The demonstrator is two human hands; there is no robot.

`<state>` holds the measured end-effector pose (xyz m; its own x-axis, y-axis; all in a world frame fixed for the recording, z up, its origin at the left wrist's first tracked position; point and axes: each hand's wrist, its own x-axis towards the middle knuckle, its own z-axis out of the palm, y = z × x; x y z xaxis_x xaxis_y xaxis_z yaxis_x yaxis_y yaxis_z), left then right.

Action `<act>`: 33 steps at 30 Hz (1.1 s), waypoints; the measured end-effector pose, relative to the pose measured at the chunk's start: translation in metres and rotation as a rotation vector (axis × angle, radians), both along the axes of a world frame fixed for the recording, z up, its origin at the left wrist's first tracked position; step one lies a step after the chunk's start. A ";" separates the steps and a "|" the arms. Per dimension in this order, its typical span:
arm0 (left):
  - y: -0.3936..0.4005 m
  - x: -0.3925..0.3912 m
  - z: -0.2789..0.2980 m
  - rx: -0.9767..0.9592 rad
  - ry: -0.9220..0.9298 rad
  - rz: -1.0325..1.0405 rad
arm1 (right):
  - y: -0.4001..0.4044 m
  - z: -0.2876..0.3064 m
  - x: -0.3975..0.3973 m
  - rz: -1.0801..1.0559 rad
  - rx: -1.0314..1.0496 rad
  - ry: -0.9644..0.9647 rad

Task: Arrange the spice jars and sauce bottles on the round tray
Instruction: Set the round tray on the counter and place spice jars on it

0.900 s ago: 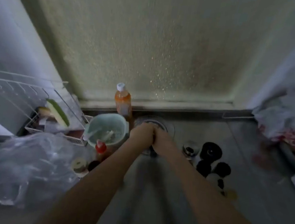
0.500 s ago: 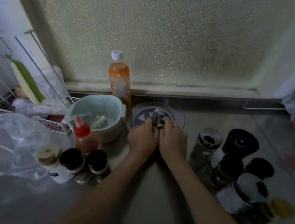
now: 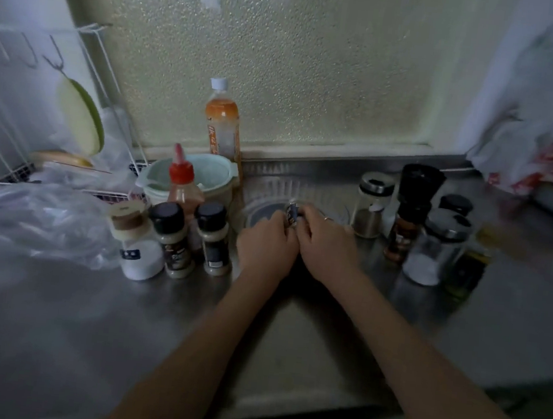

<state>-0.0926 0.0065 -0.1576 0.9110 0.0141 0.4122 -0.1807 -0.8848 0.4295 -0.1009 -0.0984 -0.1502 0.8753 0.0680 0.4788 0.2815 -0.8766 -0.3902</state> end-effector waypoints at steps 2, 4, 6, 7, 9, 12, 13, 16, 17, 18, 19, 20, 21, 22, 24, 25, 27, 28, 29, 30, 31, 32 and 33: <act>0.006 -0.018 -0.003 0.019 -0.045 -0.007 | 0.002 0.009 -0.019 0.015 0.014 0.113; 0.012 -0.033 -0.006 0.035 -0.074 -0.015 | 0.006 0.018 -0.030 0.025 0.036 0.276; 0.017 -0.042 -0.005 0.005 -0.111 -0.028 | 0.010 0.023 -0.034 0.030 0.095 0.375; 0.019 -0.045 -0.004 -0.021 -0.156 -0.040 | 0.012 0.026 -0.034 0.025 0.129 0.372; 0.023 -0.049 -0.002 -0.046 -0.338 -0.017 | 0.014 0.032 -0.034 -0.024 0.185 0.279; 0.033 -0.049 -0.004 -0.025 -0.602 0.195 | 0.013 0.043 -0.029 -0.100 0.254 0.099; 0.037 -0.046 -0.006 -0.041 -0.631 0.268 | 0.012 0.046 -0.024 -0.105 0.279 0.037; 0.042 -0.036 -0.011 -0.135 -0.642 0.359 | 0.012 0.048 -0.008 -0.012 0.355 -0.074; 0.041 -0.034 -0.012 -0.174 -0.651 0.348 | 0.013 0.049 -0.005 0.041 0.372 -0.085; 0.040 -0.032 -0.011 -0.228 -0.650 0.322 | 0.016 0.050 -0.001 0.089 0.385 -0.097; 0.039 -0.032 -0.010 -0.290 -0.638 0.295 | 0.018 0.052 0.001 0.130 0.391 -0.111; 0.038 -0.033 -0.009 -0.351 -0.619 0.269 | 0.021 0.052 0.004 0.168 0.389 -0.116; 0.037 -0.034 -0.007 -0.402 -0.598 0.250 | 0.023 0.052 0.007 0.202 0.381 -0.105; 0.036 -0.035 -0.006 -0.430 -0.574 0.240 | 0.025 0.050 0.010 0.226 0.375 -0.087; 0.033 -0.036 -0.005 -0.440 -0.513 0.253 | 0.027 0.045 0.014 0.231 0.359 -0.080; 0.032 -0.037 -0.004 -0.450 -0.474 0.271 | 0.027 0.042 0.015 0.220 0.355 -0.087; 0.030 -0.038 -0.003 -0.512 -0.415 0.312 | 0.024 0.039 0.012 0.209 0.383 -0.082; 0.030 -0.038 -0.002 -0.547 -0.423 0.311 | 0.022 0.038 0.008 0.206 0.410 -0.085; 0.032 -0.038 -0.001 -0.578 -0.452 0.289 | 0.018 0.039 0.002 0.185 0.430 -0.127; 0.033 -0.039 0.002 -0.604 -0.490 0.252 | 0.013 0.039 -0.005 0.122 0.438 -0.218; 0.034 -0.041 0.005 -0.629 -0.529 0.209 | 0.007 0.038 -0.012 0.018 0.433 -0.345; 0.035 -0.043 0.009 -0.654 -0.565 0.163 | 0.000 0.035 -0.020 -0.120 0.418 -0.469; 0.035 -0.044 0.014 -0.679 -0.597 0.110 | -0.007 0.032 -0.027 -0.270 0.396 -0.560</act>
